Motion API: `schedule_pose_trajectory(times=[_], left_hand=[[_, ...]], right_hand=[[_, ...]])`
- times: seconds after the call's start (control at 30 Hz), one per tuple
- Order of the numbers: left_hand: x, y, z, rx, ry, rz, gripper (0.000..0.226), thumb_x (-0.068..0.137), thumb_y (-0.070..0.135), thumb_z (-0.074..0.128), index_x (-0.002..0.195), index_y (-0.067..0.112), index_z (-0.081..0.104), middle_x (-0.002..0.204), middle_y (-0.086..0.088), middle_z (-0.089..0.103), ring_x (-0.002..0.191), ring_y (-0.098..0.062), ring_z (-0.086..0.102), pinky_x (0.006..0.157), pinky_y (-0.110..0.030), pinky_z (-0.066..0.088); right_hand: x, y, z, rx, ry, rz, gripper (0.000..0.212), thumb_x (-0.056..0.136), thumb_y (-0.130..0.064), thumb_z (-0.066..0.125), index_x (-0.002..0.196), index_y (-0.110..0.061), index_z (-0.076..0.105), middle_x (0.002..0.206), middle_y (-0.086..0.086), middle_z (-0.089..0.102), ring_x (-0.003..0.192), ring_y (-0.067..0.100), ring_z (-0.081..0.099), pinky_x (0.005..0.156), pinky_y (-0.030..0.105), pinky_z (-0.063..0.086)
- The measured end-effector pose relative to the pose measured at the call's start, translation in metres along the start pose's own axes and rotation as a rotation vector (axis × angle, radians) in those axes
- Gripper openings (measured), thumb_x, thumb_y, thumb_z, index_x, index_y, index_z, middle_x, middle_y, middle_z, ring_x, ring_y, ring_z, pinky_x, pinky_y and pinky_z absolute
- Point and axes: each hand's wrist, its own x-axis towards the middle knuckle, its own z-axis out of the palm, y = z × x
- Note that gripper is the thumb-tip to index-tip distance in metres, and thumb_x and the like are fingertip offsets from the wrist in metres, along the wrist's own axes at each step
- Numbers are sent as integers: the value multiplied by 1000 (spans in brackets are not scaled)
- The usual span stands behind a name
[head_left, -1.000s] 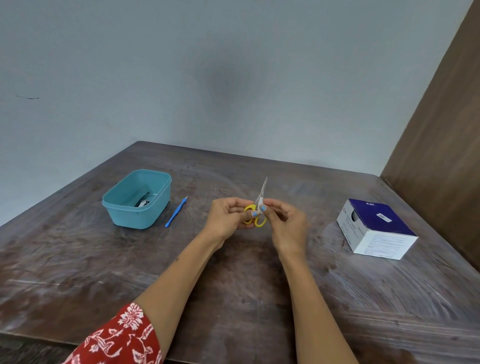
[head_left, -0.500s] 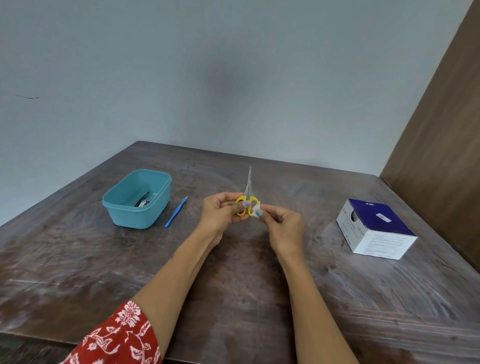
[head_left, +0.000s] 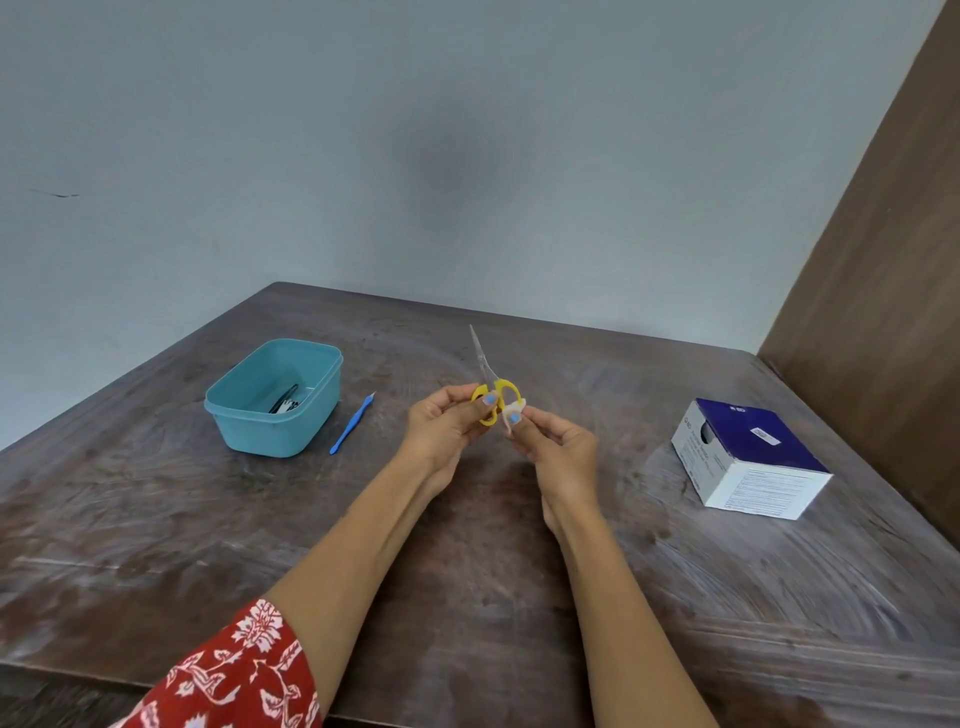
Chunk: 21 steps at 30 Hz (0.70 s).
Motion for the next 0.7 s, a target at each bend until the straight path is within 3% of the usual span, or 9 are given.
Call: schedule_pose_trajectory(times=[0.13, 0.23, 0.3, 0.37, 0.43, 0.57, 0.63, 0.7], left_hand=[[-1, -5, 4, 46, -23, -62, 13, 81, -5, 61, 78, 7, 58, 66, -1, 71, 66, -10, 66, 82, -30, 50], [1, -4, 2, 99, 34, -35, 17, 78, -5, 66, 84, 8, 58, 81, -9, 67, 78, -17, 65, 81, -32, 52], [4, 0, -2, 161, 70, 48, 24, 75, -5, 70, 92, 8, 60, 84, -7, 68, 76, -12, 67, 75, -27, 56], [6, 3, -5, 374, 89, 173, 25, 73, -3, 73, 97, 3, 65, 81, -6, 69, 66, -3, 66, 65, -17, 55], [6, 4, -8, 667, 82, 293, 21, 73, 5, 75, 94, 1, 71, 80, -10, 70, 64, -6, 64, 64, -17, 53], [8, 7, -14, 1114, 30, 418, 16, 75, 21, 76, 89, 15, 76, 92, -2, 71, 84, -10, 59, 75, -12, 43], [9, 6, -16, 1314, -8, 444, 16, 75, 23, 75, 91, 19, 76, 100, 0, 67, 98, -17, 53, 89, -25, 39], [7, 6, -15, 1330, -67, 418, 17, 77, 20, 72, 94, 17, 75, 97, -4, 70, 94, -20, 58, 88, -31, 44]], right_hand=[[1, -4, 0, 124, 61, 22, 11, 83, -2, 68, 94, -4, 69, 79, 6, 70, 72, 11, 68, 71, 24, 57], [2, -4, -2, -50, 100, -105, 6, 85, -6, 66, 88, -10, 69, 78, 4, 70, 71, 9, 65, 71, 25, 56], [2, -3, -5, -228, 129, -189, 7, 88, -11, 65, 85, -17, 68, 79, 2, 69, 74, 12, 63, 75, 30, 54], [1, -4, -7, -398, 140, -274, 9, 90, -15, 63, 85, -21, 66, 80, -3, 68, 75, 13, 63, 73, 27, 52], [0, -6, -9, -504, 139, -332, 8, 91, -16, 60, 88, -18, 67, 84, -2, 69, 78, 15, 64, 72, 24, 50], [0, -9, -12, -590, 144, -396, 14, 92, -16, 59, 99, -9, 69, 96, 8, 69, 84, 18, 65, 80, 31, 51], [-1, -9, -11, -605, 140, -451, 12, 91, -11, 60, 99, -9, 69, 96, 10, 67, 84, 19, 64, 78, 29, 50], [-2, -10, -10, -619, 135, -501, 13, 89, -8, 61, 99, -9, 70, 94, 10, 65, 83, 21, 64, 77, 30, 50]])
